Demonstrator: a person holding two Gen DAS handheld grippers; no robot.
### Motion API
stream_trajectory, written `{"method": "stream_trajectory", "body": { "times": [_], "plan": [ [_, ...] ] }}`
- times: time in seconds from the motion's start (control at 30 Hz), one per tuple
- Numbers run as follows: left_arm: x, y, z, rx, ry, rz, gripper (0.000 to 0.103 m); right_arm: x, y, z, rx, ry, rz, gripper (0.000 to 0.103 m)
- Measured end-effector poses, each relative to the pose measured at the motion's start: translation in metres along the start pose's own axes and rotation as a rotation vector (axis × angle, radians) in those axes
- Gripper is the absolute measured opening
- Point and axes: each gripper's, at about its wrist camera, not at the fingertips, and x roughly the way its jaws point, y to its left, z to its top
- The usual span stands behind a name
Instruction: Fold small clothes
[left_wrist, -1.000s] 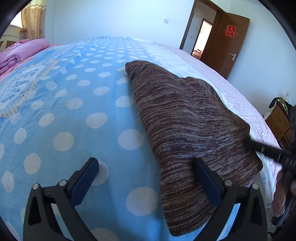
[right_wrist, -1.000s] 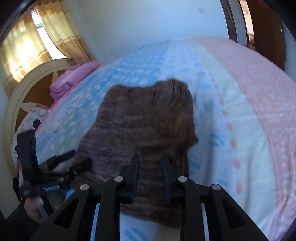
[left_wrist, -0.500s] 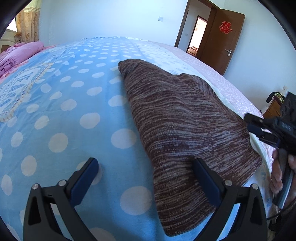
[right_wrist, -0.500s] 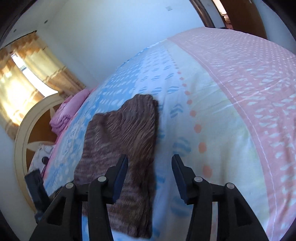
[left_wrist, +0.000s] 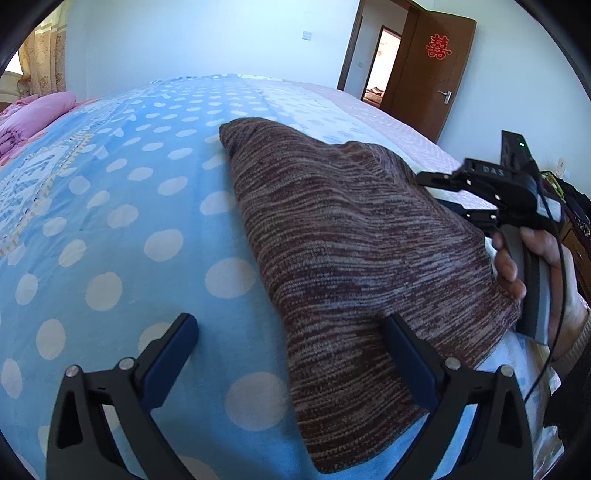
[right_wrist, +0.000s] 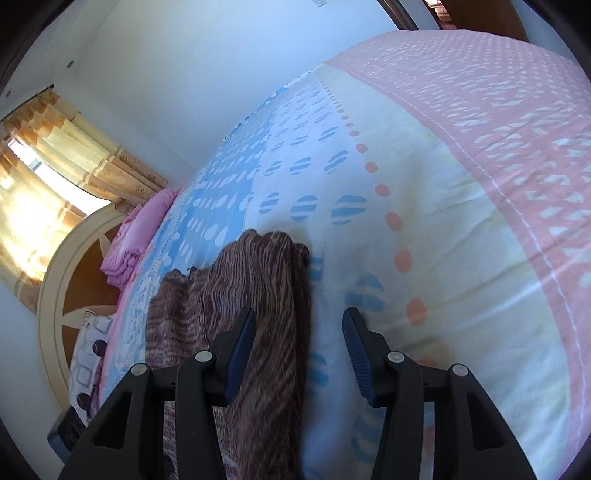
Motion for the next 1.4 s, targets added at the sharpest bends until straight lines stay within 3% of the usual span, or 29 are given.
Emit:
{"method": "stream_trajectory", "body": {
  "times": [0.1,0.37,0.5,0.6,0.63,0.7,0.73,0.8,0.9,1.0,1.17,1.4],
  "plan": [
    [-0.002,-0.005,-0.001,0.028,-0.009,-0.048,0.088,0.01,0.001,0.006,-0.001,0.02,0.025,0.049],
    [-0.002,-0.002,0.001,0.004,0.003,-0.178,0.085,0.033,0.007,0.015,-0.023,0.095,0.118,0.045],
    [-0.003,0.006,0.001,-0.048,-0.004,-0.252,0.084,0.038,0.01,0.013,-0.037,0.108,0.142,0.035],
    [-0.003,0.002,0.001,-0.041,0.0,-0.25,0.079,0.042,0.013,0.011,-0.047,0.126,0.13,0.025],
    [-0.004,0.001,0.001,-0.036,-0.002,-0.25,0.076,0.042,0.012,0.01,-0.039,0.131,0.138,0.024],
    [-0.004,-0.001,0.0,-0.032,-0.001,-0.238,0.056,0.04,0.011,0.008,-0.033,0.128,0.152,0.021],
    [-0.004,-0.001,0.001,-0.035,0.0,-0.237,0.053,0.038,0.012,0.006,-0.043,0.123,0.151,0.021],
    [-0.003,0.002,0.001,-0.054,0.009,-0.249,0.033,0.034,0.015,0.003,-0.062,0.102,0.146,0.02],
    [-0.001,0.013,0.003,-0.129,0.024,-0.282,0.023,0.025,0.019,-0.002,-0.074,0.054,0.158,0.02],
    [-0.005,0.018,0.002,-0.181,0.031,-0.308,0.021,0.016,0.02,-0.009,-0.065,0.011,0.166,0.02],
    [-0.017,0.017,0.0,-0.179,0.028,-0.305,0.02,0.001,0.033,-0.02,-0.074,-0.023,0.129,0.019],
    [-0.044,0.028,0.003,-0.16,0.009,-0.297,0.019,-0.02,0.062,-0.039,-0.054,-0.037,0.158,0.019]
  ]
}}
